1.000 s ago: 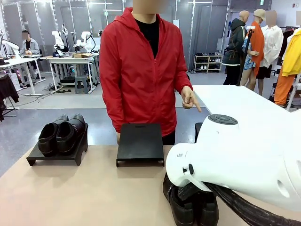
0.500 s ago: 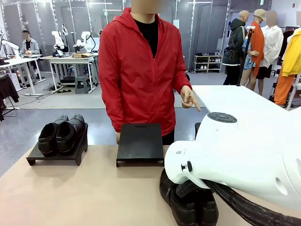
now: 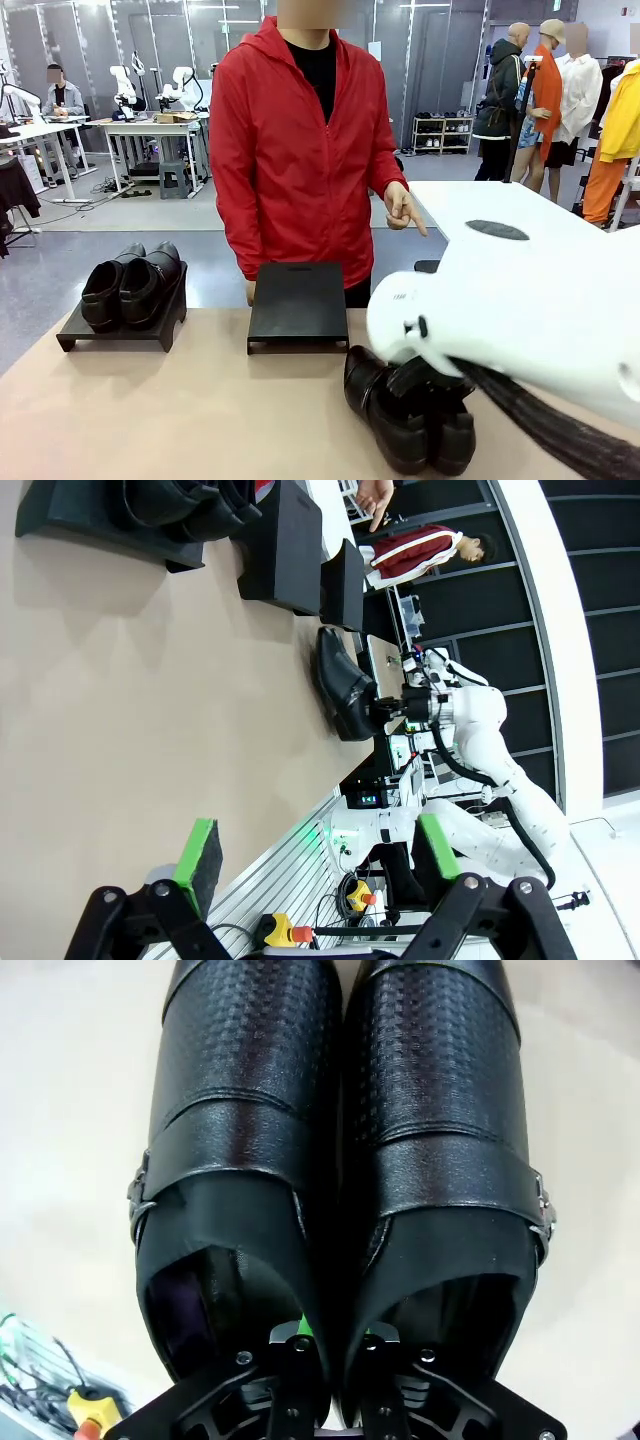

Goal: Place the shoes on the stand as instructed by the person.
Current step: Pick up another pair of Shoes and place it on the Shoes Stand indicated by the person.

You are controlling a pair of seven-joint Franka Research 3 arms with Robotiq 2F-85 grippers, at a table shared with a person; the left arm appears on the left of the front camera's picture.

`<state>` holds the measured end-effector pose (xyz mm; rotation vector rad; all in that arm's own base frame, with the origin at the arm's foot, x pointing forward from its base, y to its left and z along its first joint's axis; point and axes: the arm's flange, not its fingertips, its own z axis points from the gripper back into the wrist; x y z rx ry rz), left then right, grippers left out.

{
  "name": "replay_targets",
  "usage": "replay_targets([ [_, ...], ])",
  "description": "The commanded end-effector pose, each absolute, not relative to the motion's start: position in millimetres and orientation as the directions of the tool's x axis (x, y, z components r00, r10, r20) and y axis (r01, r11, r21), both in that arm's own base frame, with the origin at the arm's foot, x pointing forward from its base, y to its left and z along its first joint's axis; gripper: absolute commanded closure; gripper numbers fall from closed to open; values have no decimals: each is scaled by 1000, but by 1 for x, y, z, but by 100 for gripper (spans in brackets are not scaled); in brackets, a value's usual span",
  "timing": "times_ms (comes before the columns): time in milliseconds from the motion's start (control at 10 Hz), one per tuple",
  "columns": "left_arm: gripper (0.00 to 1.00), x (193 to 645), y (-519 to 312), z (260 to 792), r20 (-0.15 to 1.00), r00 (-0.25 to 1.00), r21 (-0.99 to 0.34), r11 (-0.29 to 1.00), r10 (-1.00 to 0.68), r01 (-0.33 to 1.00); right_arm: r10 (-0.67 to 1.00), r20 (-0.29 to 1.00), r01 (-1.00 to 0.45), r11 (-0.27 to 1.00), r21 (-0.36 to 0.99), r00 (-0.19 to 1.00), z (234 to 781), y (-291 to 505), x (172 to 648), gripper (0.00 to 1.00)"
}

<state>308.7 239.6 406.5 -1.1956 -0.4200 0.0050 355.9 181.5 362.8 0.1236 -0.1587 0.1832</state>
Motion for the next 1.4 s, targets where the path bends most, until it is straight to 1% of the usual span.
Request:
replay_targets([
  [0,3,305,238,407,334,918,-898,369,214,240,192,245,-227,966,121,950,423,151,341,100],
  [100,3,305,238,407,334,918,-898,369,214,240,221,259,-260,957,127,940,445,135,344,100],
  [200,3,305,238,407,334,918,-898,369,214,240,208,297,-257,957,136,932,465,111,351,100],
  [500,3,305,238,407,334,918,-898,369,214,240,205,295,-270,941,202,933,501,49,362,100],
  [800,3,305,238,407,334,918,-898,369,214,240,146,371,-245,941,235,917,498,30,359,100],
  [900,3,305,238,407,334,918,-898,369,214,240,183,298,-251,945,209,937,488,20,366,100],
  [1300,3,305,238,407,334,918,-898,369,214,240,183,298,-251,945,209,937,488,20,366,100],
])
